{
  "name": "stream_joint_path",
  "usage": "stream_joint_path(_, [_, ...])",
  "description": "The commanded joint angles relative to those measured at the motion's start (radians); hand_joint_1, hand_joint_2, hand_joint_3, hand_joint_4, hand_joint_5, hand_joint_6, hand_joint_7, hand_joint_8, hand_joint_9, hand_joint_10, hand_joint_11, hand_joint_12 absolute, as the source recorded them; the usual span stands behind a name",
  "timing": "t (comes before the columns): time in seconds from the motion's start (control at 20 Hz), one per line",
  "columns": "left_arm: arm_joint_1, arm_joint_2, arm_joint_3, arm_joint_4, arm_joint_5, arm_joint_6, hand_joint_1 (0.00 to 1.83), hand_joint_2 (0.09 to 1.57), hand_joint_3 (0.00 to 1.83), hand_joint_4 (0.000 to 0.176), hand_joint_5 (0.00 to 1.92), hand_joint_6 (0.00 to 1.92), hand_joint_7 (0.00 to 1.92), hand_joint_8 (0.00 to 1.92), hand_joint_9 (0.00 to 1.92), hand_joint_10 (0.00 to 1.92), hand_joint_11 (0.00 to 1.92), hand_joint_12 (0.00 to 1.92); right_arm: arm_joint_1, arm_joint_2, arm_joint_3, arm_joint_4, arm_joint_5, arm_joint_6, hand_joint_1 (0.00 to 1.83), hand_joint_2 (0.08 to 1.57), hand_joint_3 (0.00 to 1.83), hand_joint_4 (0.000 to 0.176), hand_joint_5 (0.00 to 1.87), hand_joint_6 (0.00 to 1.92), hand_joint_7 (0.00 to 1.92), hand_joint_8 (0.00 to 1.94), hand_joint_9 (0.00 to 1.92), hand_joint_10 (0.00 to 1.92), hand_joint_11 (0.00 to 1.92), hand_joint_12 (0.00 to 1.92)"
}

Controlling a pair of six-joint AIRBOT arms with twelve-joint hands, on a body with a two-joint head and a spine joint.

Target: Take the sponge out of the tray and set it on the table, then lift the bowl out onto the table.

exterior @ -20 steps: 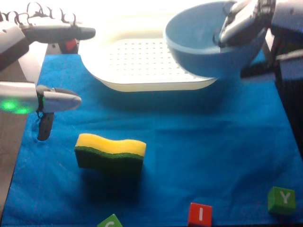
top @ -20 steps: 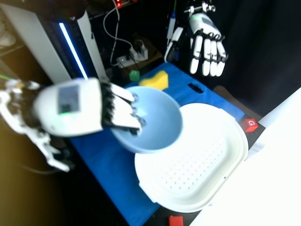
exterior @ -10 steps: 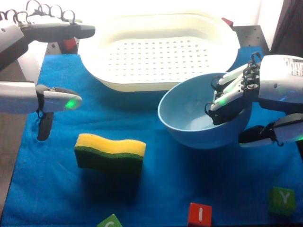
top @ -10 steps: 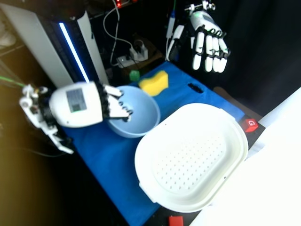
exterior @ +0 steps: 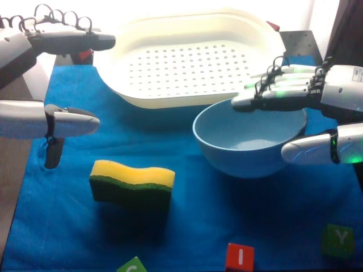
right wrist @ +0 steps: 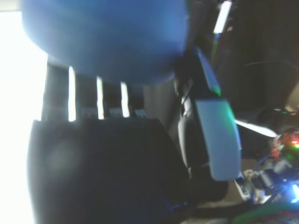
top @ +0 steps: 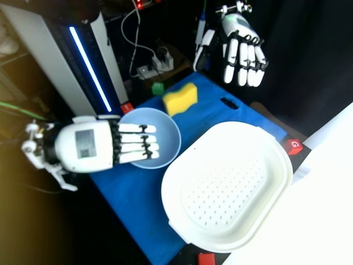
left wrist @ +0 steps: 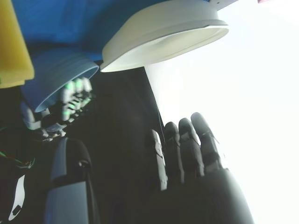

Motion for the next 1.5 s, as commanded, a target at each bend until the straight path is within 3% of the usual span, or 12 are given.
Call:
stream_joint_path(0.0, [-0.005, 0.005, -0.001, -0.024, -0.121, -0.003, 0.71, 0.93, 0.00, 0.037, 0.45, 0.00, 0.31, 0.00, 0.24, 0.00, 0.00, 0.62, 0.009, -0.005, -0.001, 0.054, 0.101, 0.009, 0.12, 1.20, 0.01, 0.079, 0.06, 0.00, 0.05, 0.00, 0.03, 0.01, 0.01, 0.25])
stream_joint_path(0.1, [-0.005, 0.004, -0.001, -0.024, -0.120, -0.003, 0.75, 0.92, 0.00, 0.042, 0.48, 0.00, 0.32, 0.00, 0.23, 0.00, 0.00, 0.64, 0.009, -0.004, -0.004, 0.054, 0.102, 0.014, 0.14, 1.21, 0.00, 0.044, 0.02, 0.00, 0.01, 0.00, 0.07, 0.00, 0.00, 0.55])
stream_joint_path(0.25, [-0.003, 0.004, -0.001, -0.024, -0.121, -0.003, 0.66, 0.93, 0.00, 0.079, 0.45, 0.00, 0.30, 0.00, 0.21, 0.00, 0.00, 0.58, 0.009, 0.007, -0.008, 0.074, 0.108, 0.014, 0.06, 1.29, 0.02, 0.026, 0.00, 0.00, 0.00, 0.00, 0.00, 0.00, 0.00, 0.01])
stream_joint_path(0.3, [-0.003, 0.004, -0.001, -0.024, -0.124, -0.003, 0.66, 0.93, 0.00, 0.089, 0.44, 0.00, 0.30, 0.00, 0.20, 0.00, 0.00, 0.58, 0.009, 0.013, -0.009, 0.093, 0.133, 0.014, 0.01, 1.28, 0.01, 0.085, 0.00, 0.00, 0.00, 0.00, 0.00, 0.00, 0.00, 0.00])
stream_joint_path(0.35, [-0.002, 0.004, -0.001, -0.025, -0.126, -0.003, 0.64, 0.94, 0.00, 0.096, 0.44, 0.00, 0.31, 0.00, 0.20, 0.00, 0.00, 0.59, 0.008, 0.019, -0.009, 0.107, 0.156, 0.014, 0.05, 1.25, 0.00, 0.082, 0.00, 0.00, 0.00, 0.00, 0.00, 0.00, 0.00, 0.00])
stream_joint_path(0.4, [-0.002, 0.004, -0.001, -0.025, -0.126, -0.003, 0.63, 0.94, 0.00, 0.093, 0.46, 0.00, 0.31, 0.00, 0.20, 0.00, 0.00, 0.56, 0.008, 0.023, -0.009, 0.123, 0.179, 0.014, 0.17, 1.25, 0.00, 0.006, 0.03, 0.01, 0.01, 0.00, 0.00, 0.00, 0.00, 0.00])
stream_joint_path(0.65, [0.000, 0.004, -0.001, -0.025, -0.131, -0.003, 0.66, 0.94, 0.00, 0.065, 0.45, 0.00, 0.31, 0.00, 0.21, 0.00, 0.00, 0.39, 0.008, 0.040, -0.009, 0.177, 0.225, 0.013, 0.25, 1.20, 0.00, 0.077, 0.09, 0.01, 0.05, 0.01, 0.00, 0.00, 0.00, 0.00])
stream_joint_path(0.75, [0.004, 0.005, -0.001, -0.031, -0.142, -0.003, 0.67, 0.95, 0.00, 0.047, 0.45, 0.00, 0.30, 0.00, 0.21, 0.00, 0.00, 0.35, 0.004, 0.050, -0.009, 0.203, 0.258, 0.013, 0.14, 1.14, 0.00, 0.133, 0.06, 0.00, 0.05, 0.00, 0.02, 0.01, 0.01, 0.00])
stream_joint_path(1.05, [0.054, 0.007, -0.008, -0.082, -0.217, -0.003, 0.71, 0.96, 0.00, 0.045, 0.46, 0.00, 0.33, 0.00, 0.25, 0.00, 0.00, 0.54, -0.086, 0.101, -0.029, 0.348, 0.403, 0.009, 0.34, 1.17, 0.00, 0.144, 0.11, 0.01, 0.04, 0.00, 0.00, 0.00, 0.00, 0.00])
stream_joint_path(1.15, [0.080, 0.007, -0.013, -0.107, -0.249, -0.003, 0.72, 0.96, 0.00, 0.030, 0.44, 0.00, 0.31, 0.00, 0.20, 0.00, 0.00, 0.40, -0.096, 0.108, -0.039, 0.364, 0.416, -0.002, 0.32, 1.16, 0.00, 0.146, 0.12, 0.01, 0.08, 0.01, 0.02, 0.00, 0.00, 0.00])
stream_joint_path(1.3, [0.128, 0.006, -0.027, -0.162, -0.320, -0.003, 0.77, 0.97, 0.00, 0.054, 0.43, 0.00, 0.31, 0.00, 0.16, 0.00, 0.00, 0.19, -0.097, 0.111, -0.045, 0.368, 0.421, -0.004, 0.17, 1.12, 0.00, 0.166, 0.12, 0.00, 0.09, 0.00, 0.02, 0.00, 0.00, 0.00])
stream_joint_path(1.45, [0.150, 0.003, -0.039, -0.182, -0.373, -0.003, 0.71, 0.95, 0.00, 0.047, 0.43, 0.00, 0.31, 0.00, 0.19, 0.00, 0.00, 0.41, -0.101, 0.106, -0.044, 0.381, 0.421, -0.005, 0.19, 1.13, 0.00, 0.150, 0.12, 0.00, 0.10, 0.01, 0.04, 0.01, 0.01, 0.01])
